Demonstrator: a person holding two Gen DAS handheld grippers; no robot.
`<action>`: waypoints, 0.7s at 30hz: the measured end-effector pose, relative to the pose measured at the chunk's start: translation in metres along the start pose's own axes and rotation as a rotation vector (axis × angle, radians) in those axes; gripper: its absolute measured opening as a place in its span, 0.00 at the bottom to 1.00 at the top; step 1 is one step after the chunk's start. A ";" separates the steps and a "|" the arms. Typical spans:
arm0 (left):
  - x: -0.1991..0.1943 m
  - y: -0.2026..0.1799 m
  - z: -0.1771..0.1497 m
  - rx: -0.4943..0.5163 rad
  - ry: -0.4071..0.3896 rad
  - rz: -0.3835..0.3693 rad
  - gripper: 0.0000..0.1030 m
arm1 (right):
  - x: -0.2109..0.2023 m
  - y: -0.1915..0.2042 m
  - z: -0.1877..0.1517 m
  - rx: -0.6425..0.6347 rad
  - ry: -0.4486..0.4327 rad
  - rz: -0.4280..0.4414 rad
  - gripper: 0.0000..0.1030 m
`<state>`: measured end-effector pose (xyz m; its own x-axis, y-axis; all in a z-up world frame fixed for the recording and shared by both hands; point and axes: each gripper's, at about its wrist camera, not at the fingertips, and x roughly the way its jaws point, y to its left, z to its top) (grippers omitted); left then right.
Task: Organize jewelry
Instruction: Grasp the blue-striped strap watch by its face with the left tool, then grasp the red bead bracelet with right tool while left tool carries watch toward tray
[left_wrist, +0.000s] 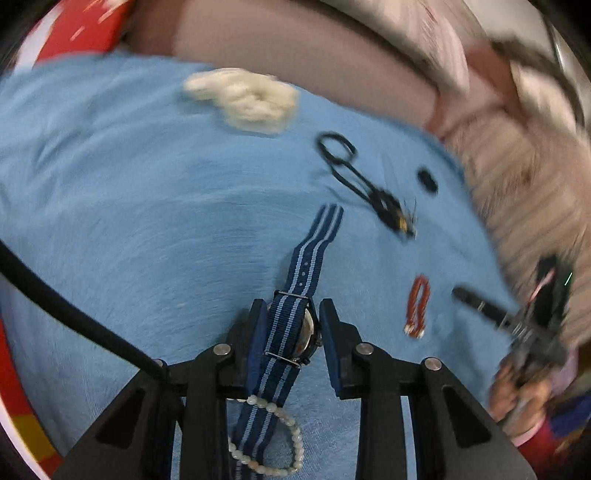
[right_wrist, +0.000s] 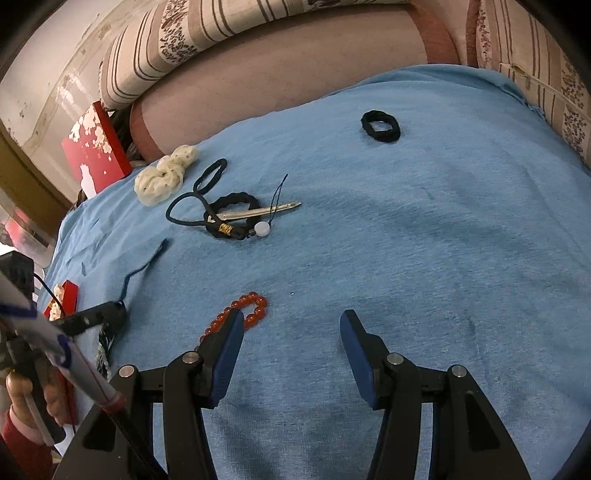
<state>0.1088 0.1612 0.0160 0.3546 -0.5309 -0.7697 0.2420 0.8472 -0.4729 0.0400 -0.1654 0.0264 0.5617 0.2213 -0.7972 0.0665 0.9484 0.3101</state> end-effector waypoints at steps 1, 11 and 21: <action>-0.005 0.010 -0.001 -0.045 -0.019 -0.030 0.28 | 0.000 0.001 0.000 -0.005 -0.003 -0.002 0.56; -0.043 0.068 -0.014 -0.267 -0.111 0.061 0.26 | 0.004 0.014 -0.003 -0.044 0.001 -0.007 0.56; -0.014 0.011 -0.006 -0.075 -0.071 0.123 0.56 | 0.005 0.021 -0.006 -0.063 0.001 0.004 0.56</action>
<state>0.1015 0.1778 0.0190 0.4411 -0.4211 -0.7925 0.1259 0.9034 -0.4100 0.0391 -0.1433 0.0254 0.5614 0.2251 -0.7963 0.0123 0.9599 0.2800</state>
